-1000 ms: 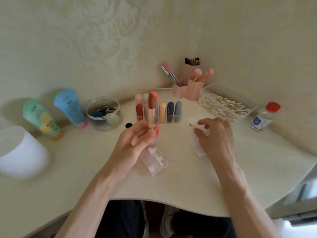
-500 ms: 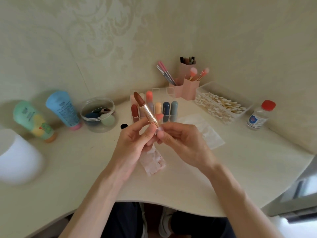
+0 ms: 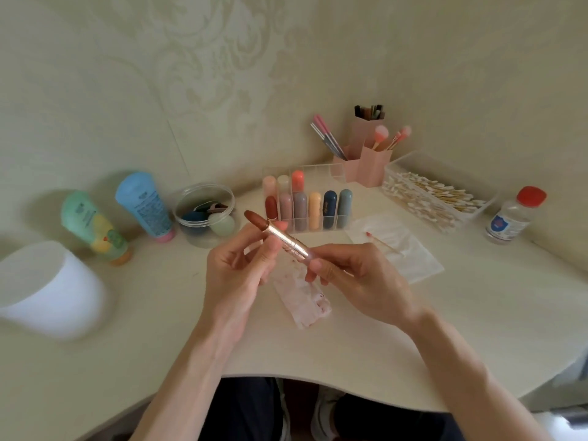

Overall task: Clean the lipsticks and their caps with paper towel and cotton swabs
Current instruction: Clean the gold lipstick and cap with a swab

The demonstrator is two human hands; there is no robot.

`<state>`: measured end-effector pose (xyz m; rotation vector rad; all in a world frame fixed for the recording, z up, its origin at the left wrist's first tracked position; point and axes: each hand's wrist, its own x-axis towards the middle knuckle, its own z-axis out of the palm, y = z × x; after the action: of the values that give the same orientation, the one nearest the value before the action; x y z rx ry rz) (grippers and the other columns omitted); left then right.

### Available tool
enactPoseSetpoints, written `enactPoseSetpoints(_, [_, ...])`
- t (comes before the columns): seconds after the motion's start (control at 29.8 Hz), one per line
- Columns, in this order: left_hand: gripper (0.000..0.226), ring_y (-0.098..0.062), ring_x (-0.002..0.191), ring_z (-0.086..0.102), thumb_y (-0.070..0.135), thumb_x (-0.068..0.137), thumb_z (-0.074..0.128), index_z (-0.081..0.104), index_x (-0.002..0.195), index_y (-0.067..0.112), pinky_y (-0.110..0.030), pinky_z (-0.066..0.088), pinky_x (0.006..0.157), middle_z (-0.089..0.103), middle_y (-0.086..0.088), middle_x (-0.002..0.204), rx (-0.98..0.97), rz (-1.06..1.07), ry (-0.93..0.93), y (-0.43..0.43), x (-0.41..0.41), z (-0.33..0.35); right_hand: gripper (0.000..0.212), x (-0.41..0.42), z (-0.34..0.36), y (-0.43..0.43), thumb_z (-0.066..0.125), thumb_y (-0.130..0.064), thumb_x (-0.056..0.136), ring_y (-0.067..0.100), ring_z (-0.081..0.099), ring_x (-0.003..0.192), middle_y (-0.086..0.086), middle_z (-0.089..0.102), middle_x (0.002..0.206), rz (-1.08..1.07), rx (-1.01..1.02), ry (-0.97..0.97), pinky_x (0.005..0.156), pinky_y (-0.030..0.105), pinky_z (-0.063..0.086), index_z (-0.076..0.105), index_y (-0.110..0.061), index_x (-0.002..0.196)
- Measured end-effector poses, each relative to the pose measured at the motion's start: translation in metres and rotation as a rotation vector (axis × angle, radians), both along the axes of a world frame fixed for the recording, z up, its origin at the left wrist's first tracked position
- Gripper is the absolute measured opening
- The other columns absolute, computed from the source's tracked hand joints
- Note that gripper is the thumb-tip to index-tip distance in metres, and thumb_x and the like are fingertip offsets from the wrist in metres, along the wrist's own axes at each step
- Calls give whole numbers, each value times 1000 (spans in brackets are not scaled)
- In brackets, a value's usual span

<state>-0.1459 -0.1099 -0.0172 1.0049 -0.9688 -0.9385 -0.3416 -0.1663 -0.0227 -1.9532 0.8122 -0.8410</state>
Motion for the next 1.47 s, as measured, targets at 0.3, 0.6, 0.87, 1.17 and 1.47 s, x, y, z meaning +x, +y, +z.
enactPoseSetpoints(0.3, [34, -4, 54, 47, 30, 82, 84, 67, 91, 2, -13, 38, 54, 56, 11, 60, -27, 62, 9, 0, -2, 0, 18, 5, 2, 2, 71, -27, 96, 19, 69, 65, 2, 74, 84, -13, 111, -157, 64, 35, 56, 71, -12, 107])
enactPoseSetpoints(0.6, [38, -4, 53, 50, 22, 83, 79, 56, 85, -9, -12, 41, 55, 59, 7, 61, -48, 84, 4, 0, -1, -1, 14, 7, 1, 3, 79, -13, 92, 18, 70, 78, -4, 76, 92, -43, 56, -160, 72, 33, 57, 74, -15, 105])
enactPoseSetpoints(0.87, [29, -10, 56, 55, 29, 86, 82, 62, 84, 7, -19, 42, 58, 60, 1, 63, -44, 166, -86, 1, -6, 4, 22, 10, -2, 5, 86, -11, 86, 19, 67, 84, -11, 74, 94, -205, -98, -150, 73, 26, 54, 74, -18, 103])
enactPoseSetpoints(1.17, [36, -13, 72, 51, 35, 88, 79, 74, 118, 16, -16, 39, 68, 54, 7, 93, -66, 474, -956, -8, 45, -9, 31, 4, -3, -2, 83, -8, 87, 11, 63, 83, -13, 72, 93, -429, -114, -104, 72, 16, 48, 67, -34, 97])
enactPoseSetpoints(1.47, [23, -6, 74, 63, 28, 83, 86, 67, 95, 27, -15, 45, 65, 69, 15, 83, 143, 352, -952, -20, 40, -24, 30, 2, -5, -3, 83, -9, 88, 9, 61, 83, -14, 70, 93, -458, -142, -63, 73, 11, 46, 67, -32, 97])
